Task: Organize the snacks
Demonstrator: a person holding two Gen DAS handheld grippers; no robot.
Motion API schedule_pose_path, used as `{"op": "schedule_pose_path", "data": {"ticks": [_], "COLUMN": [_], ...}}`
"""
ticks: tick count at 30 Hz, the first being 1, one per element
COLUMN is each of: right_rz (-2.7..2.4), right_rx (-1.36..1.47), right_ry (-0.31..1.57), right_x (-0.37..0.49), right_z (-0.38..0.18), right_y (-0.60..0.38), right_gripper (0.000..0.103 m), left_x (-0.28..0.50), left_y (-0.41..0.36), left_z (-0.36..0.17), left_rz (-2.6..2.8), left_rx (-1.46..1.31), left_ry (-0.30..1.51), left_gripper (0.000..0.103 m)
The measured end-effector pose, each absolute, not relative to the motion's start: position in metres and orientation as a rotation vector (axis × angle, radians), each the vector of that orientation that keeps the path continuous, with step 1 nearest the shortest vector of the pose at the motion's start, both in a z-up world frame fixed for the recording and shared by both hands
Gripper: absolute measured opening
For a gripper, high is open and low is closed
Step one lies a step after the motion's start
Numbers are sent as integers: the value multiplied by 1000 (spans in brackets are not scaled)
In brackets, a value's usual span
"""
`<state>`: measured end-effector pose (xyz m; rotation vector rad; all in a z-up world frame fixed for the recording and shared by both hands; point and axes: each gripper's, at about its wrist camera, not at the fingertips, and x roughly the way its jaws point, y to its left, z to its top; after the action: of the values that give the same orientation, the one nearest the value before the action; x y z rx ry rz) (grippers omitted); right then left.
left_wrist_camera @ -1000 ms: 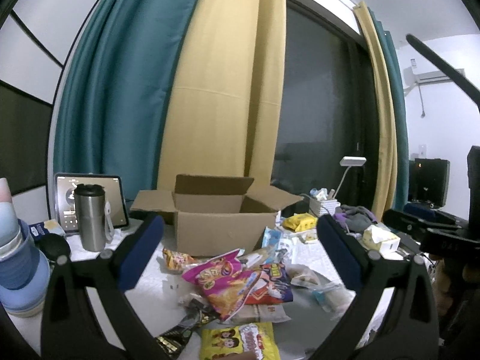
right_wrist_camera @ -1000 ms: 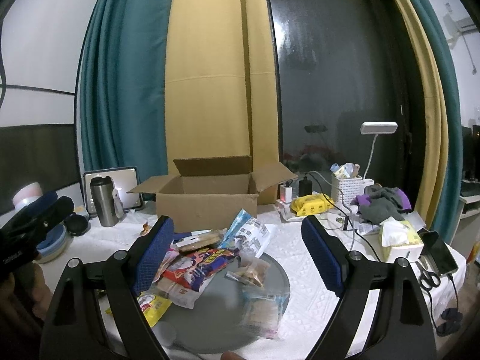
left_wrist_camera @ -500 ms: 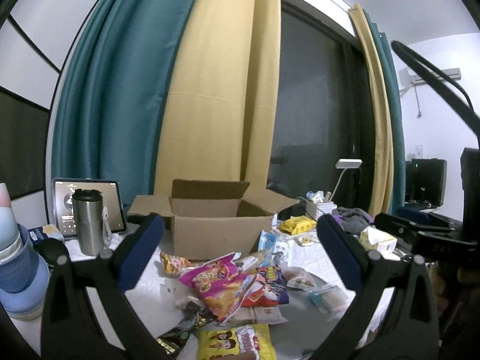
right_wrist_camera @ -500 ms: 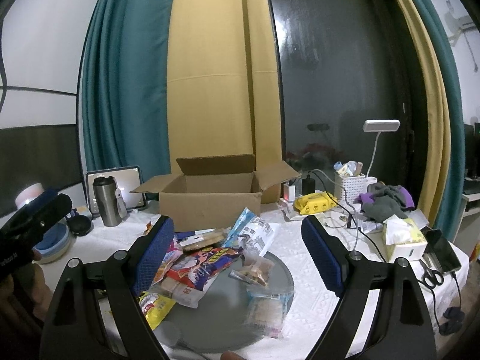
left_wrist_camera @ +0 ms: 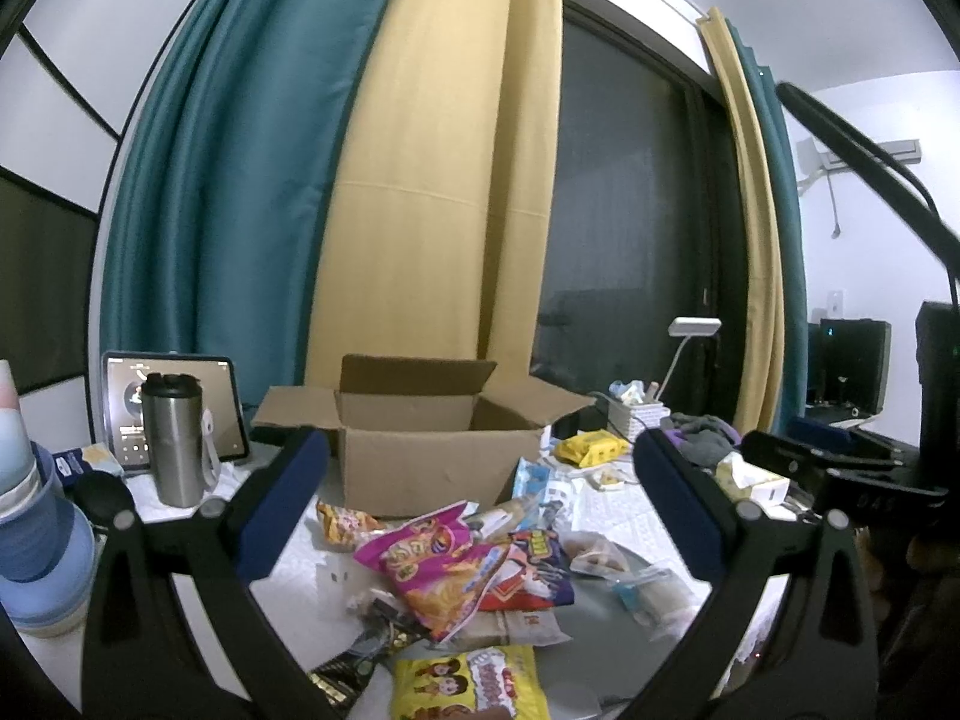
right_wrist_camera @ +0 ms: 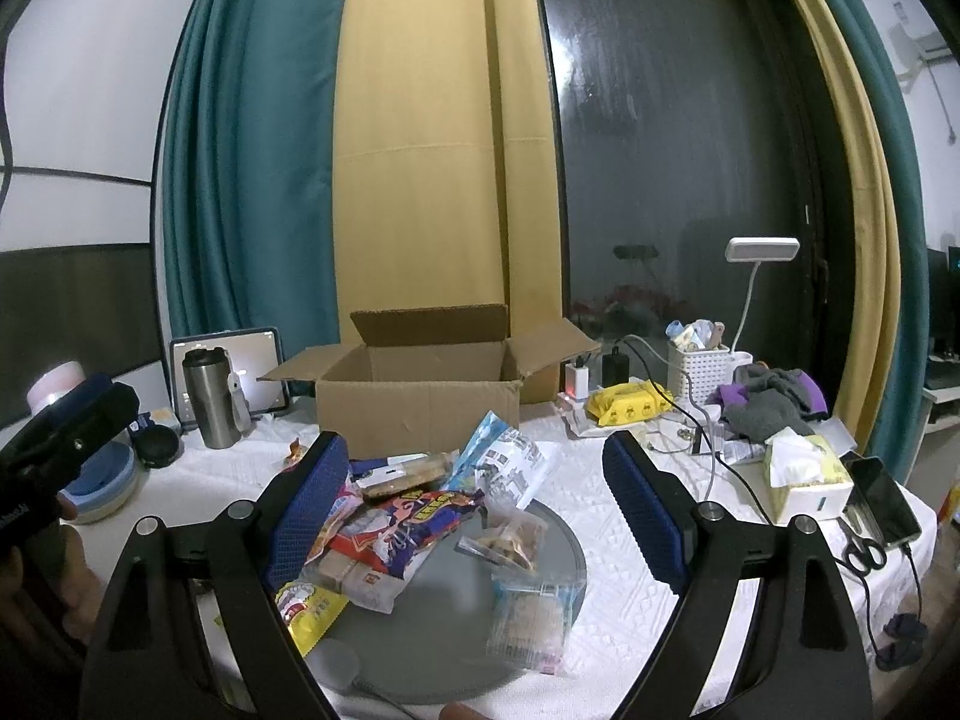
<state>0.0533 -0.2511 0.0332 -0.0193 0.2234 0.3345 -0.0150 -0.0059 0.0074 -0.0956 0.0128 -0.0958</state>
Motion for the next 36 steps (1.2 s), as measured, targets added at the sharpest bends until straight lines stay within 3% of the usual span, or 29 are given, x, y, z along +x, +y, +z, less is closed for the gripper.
{"op": "schedule_pose_path", "data": {"ticks": [27,36], "right_rz": [331,305], "right_rx": [-26,-33], "right_ry": [235,286], "right_x": [54,67], "right_z": [32,16], "right_y": [-252,-252], "right_gripper": [89,89], "left_x": [-19,-5], "left_y": [-3,-5], "left_z": [4,-18], "left_rz": [-101,-96], "left_rx": [-103,-66], "left_ry": [12,126], "left_gripper": [102,102]}}
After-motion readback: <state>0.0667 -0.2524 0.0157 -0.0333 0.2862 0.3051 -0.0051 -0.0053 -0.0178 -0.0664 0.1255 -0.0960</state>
